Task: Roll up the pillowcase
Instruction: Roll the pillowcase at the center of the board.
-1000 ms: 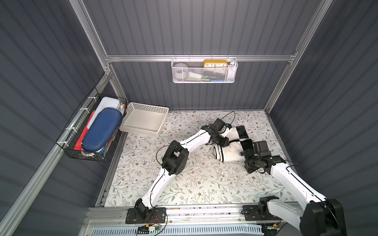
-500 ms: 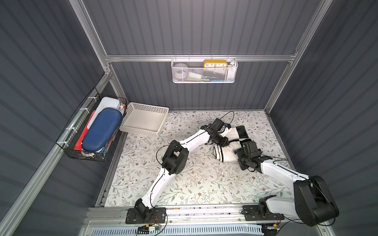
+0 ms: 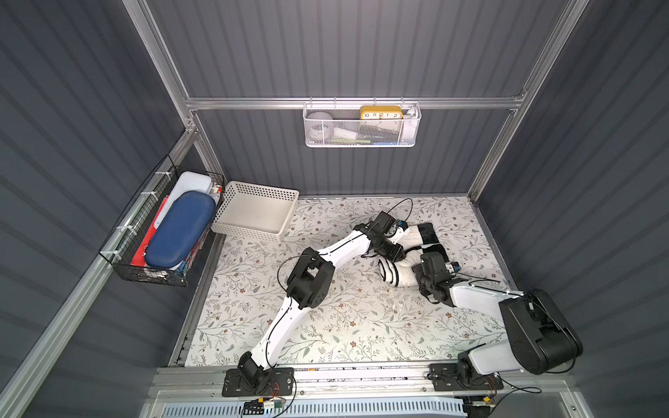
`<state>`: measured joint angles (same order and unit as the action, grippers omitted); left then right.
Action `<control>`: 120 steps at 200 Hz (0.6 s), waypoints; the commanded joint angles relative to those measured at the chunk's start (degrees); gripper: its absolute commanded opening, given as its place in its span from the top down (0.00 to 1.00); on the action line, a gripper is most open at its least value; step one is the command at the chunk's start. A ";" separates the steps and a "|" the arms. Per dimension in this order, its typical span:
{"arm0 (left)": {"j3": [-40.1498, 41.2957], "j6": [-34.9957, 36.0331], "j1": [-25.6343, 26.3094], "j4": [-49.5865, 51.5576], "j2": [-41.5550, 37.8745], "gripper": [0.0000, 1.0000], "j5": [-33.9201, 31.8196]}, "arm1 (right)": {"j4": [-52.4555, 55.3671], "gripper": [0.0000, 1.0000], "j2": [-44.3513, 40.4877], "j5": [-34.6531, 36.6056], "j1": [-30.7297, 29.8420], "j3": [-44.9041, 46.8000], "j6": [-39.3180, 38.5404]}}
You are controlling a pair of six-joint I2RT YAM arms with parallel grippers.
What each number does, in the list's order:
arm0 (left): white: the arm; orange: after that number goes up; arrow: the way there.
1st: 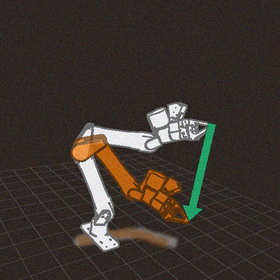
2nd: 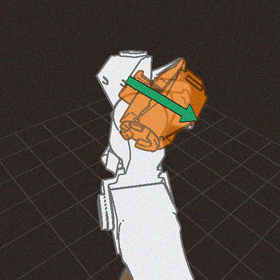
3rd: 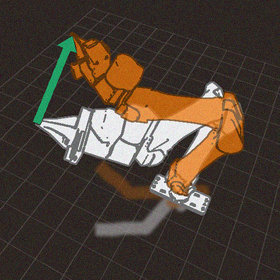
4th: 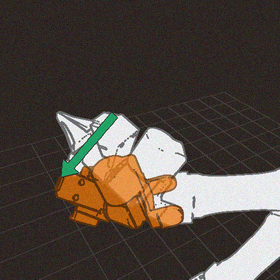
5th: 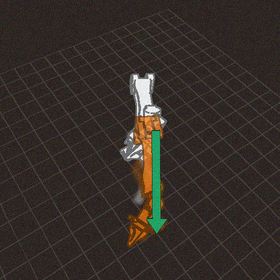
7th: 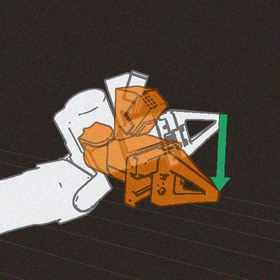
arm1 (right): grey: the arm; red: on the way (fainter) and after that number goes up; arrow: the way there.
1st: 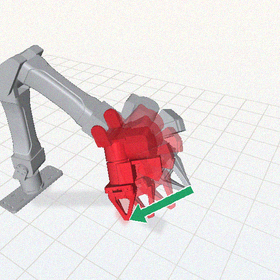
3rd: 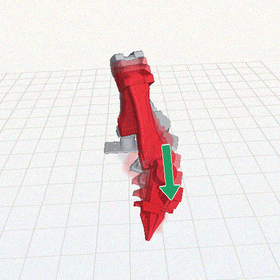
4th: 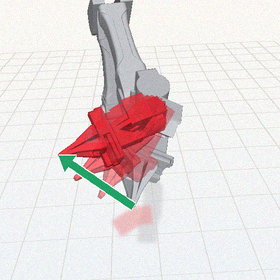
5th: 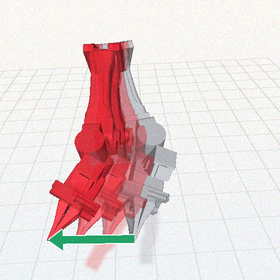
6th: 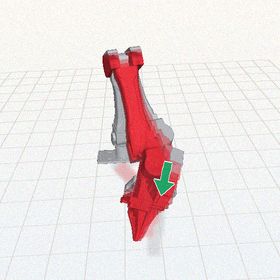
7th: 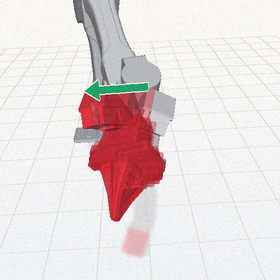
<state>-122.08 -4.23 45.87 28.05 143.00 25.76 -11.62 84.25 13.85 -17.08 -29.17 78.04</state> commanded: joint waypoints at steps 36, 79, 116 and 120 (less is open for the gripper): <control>4.67 0.27 0.50 3.32 -4.80 0.71 1.00 | 3.34 0.74 -1.00 -6.26 1.21 -0.72 1.70; 6.48 0.58 -0.07 3.37 -9.23 0.50 -2.20 | 36.69 0.78 -17.34 -11.72 2.37 -5.37 -0.41; 5.75 0.62 -0.01 3.51 -9.03 0.49 -0.39 | 58.25 0.75 -27.17 -19.88 3.72 -6.30 -0.05; 5.79 0.70 -0.01 3.50 -9.12 0.49 -0.20 | 58.88 0.75 -27.90 -20.14 3.72 -6.06 0.12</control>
<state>-116.44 -4.23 45.82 29.26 135.68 24.40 27.35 60.45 -0.14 -13.82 -34.83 78.35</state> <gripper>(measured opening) 0.510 0.238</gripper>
